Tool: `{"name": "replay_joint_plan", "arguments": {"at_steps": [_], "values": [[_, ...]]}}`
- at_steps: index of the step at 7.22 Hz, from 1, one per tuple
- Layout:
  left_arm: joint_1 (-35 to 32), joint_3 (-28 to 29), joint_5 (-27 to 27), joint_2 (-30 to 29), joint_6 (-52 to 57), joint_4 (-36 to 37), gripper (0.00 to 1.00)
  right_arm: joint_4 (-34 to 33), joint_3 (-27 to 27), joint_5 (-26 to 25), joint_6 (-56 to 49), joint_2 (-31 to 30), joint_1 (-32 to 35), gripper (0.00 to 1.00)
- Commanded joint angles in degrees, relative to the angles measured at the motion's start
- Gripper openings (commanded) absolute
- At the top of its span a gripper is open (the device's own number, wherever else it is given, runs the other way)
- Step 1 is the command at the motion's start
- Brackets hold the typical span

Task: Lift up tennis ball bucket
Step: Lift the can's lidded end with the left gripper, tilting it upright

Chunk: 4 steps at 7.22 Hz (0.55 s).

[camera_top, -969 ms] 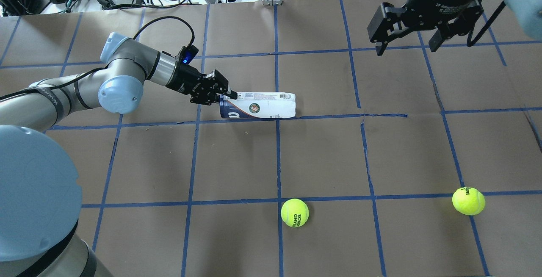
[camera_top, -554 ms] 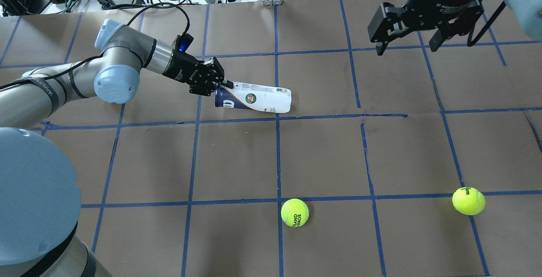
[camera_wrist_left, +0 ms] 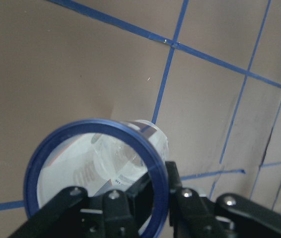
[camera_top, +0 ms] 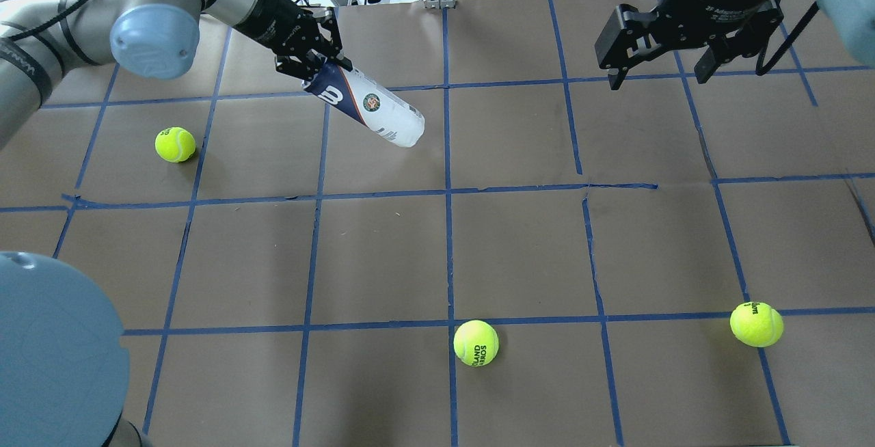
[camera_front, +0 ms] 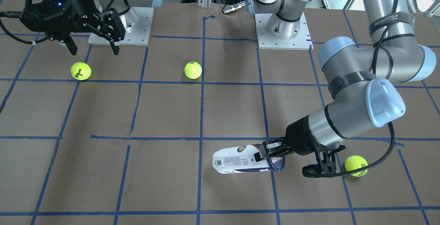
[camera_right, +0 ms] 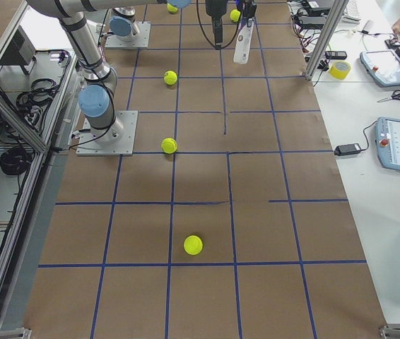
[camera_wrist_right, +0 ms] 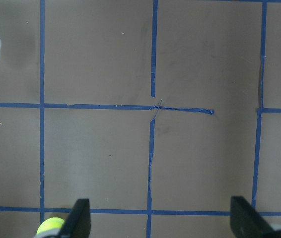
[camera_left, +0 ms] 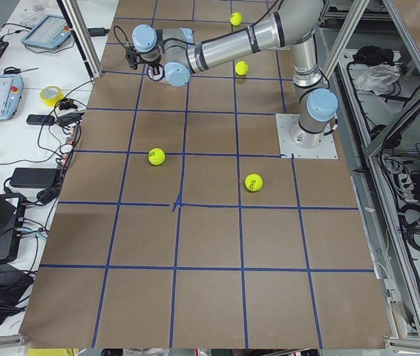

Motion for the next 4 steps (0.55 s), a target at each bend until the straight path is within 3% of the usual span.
{"name": "replay_joint_plan", "arguments": {"at_steps": [1,2,4], "values": [[-5.3,6.5,17.9,0.2,3.3,-1.3,0.00,0.0,0.0,0.0,0.0,0.0,0.0,1.00],[-6.8,6.6,24.2,0.3,7.4,-1.1,0.00,0.0,0.0,0.0,0.0,0.0,0.0,1.00],[-9.3,6.4,26.9,-1.2,7.0,0.8,0.00,0.0,0.0,-0.1,0.0,0.0,0.0,1.00]]}}
